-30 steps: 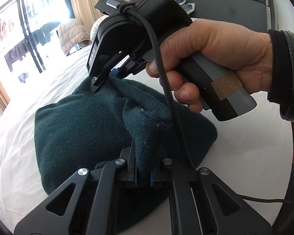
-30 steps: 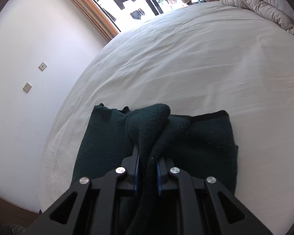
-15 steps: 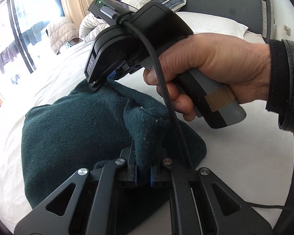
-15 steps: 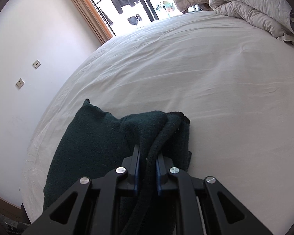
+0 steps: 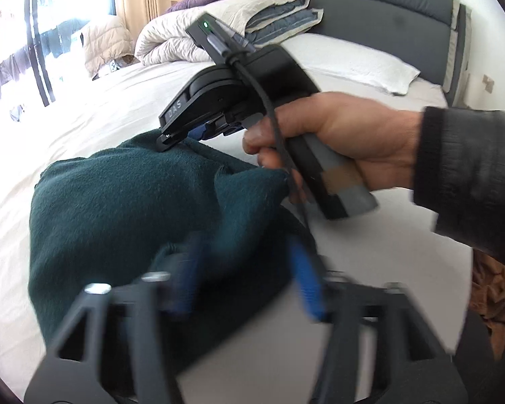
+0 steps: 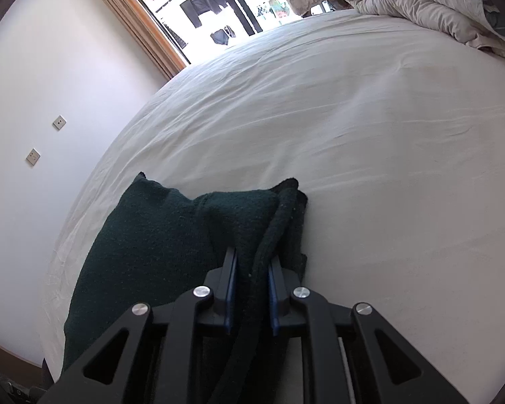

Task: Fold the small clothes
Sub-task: 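Open the left tool and release the folded sweater bundle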

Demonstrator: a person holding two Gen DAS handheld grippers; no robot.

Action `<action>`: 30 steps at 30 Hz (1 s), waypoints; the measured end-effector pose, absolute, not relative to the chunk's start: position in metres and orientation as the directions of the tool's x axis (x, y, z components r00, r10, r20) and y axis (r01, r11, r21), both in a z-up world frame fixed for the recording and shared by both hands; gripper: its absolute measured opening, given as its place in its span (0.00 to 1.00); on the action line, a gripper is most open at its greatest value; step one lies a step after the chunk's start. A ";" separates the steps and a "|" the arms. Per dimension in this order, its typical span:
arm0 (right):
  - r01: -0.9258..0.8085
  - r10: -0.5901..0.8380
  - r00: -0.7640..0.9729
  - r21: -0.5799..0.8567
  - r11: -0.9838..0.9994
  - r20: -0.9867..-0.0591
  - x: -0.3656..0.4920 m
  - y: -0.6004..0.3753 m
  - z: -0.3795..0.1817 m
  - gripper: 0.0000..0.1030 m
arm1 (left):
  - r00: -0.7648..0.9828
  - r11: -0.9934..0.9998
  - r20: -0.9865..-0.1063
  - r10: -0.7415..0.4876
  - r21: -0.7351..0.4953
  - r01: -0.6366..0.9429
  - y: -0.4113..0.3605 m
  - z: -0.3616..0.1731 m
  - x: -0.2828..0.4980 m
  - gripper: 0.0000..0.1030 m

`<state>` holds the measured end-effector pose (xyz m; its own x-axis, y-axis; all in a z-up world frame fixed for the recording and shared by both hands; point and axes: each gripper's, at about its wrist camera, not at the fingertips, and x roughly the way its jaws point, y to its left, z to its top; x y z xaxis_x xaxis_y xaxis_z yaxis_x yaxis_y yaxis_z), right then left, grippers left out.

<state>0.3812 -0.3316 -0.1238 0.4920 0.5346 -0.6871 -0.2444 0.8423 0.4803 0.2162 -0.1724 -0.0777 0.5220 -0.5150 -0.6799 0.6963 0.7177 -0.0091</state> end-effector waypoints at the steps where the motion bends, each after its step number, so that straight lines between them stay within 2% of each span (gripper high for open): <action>1: -0.234 0.543 0.489 0.497 0.835 -0.682 0.381 -0.335 -0.123 0.20 | 0.510 0.709 -0.673 -0.535 -0.030 0.704 -0.161 -0.074 0.210 0.88; 3: -0.207 0.532 0.502 0.503 0.839 -0.682 0.375 -0.342 -0.117 0.25 | 0.489 0.702 -0.665 -0.564 -0.074 0.708 -0.139 -0.068 0.200 0.89; 5: -0.159 0.495 0.536 0.494 0.855 -0.684 0.365 -0.354 -0.106 0.39 | 0.514 0.727 -0.650 -0.559 -0.087 0.681 -0.111 -0.061 0.199 0.89; 7: -0.146 0.510 0.547 0.524 0.839 -0.664 0.354 -0.366 -0.096 0.40 | 0.555 0.761 -0.619 -0.556 -0.111 0.639 -0.083 -0.051 0.209 0.89; 9: -0.186 0.557 0.531 0.554 0.811 -0.638 0.342 -0.368 -0.083 0.40 | 0.585 0.796 -0.609 -0.536 -0.135 0.590 -0.059 -0.048 0.230 0.89; 11: -0.240 0.596 0.488 0.558 0.794 -0.638 0.335 -0.358 -0.075 0.34 | 0.596 0.823 -0.618 -0.512 -0.154 0.547 -0.038 -0.050 0.249 0.89; 15: -0.248 0.610 0.386 0.559 0.791 -0.692 0.342 -0.338 -0.084 0.33 | 0.619 0.853 -0.618 -0.485 -0.179 0.489 -0.004 -0.054 0.267 0.89; 19: -0.190 0.602 0.325 0.573 0.797 -0.729 0.351 -0.327 -0.112 0.33 | 0.613 0.858 -0.640 -0.463 -0.149 0.492 0.006 -0.056 0.275 0.89; 23: -0.204 0.601 0.303 0.565 0.799 -0.740 0.345 -0.317 -0.115 0.25 | 0.598 0.858 -0.655 -0.461 -0.159 0.488 0.004 -0.068 0.275 0.89; 30: -0.205 0.615 0.258 0.580 0.788 -0.745 0.328 -0.314 -0.113 0.17 | 0.596 0.856 -0.674 -0.436 -0.106 0.507 -0.024 -0.092 0.266 0.88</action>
<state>0.3276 -0.3141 -0.1134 0.2579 0.6154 -0.7448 -0.2050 0.7882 0.5803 0.2659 -0.0238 -0.0922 0.5959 -0.4364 -0.6741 0.5065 0.8557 -0.1062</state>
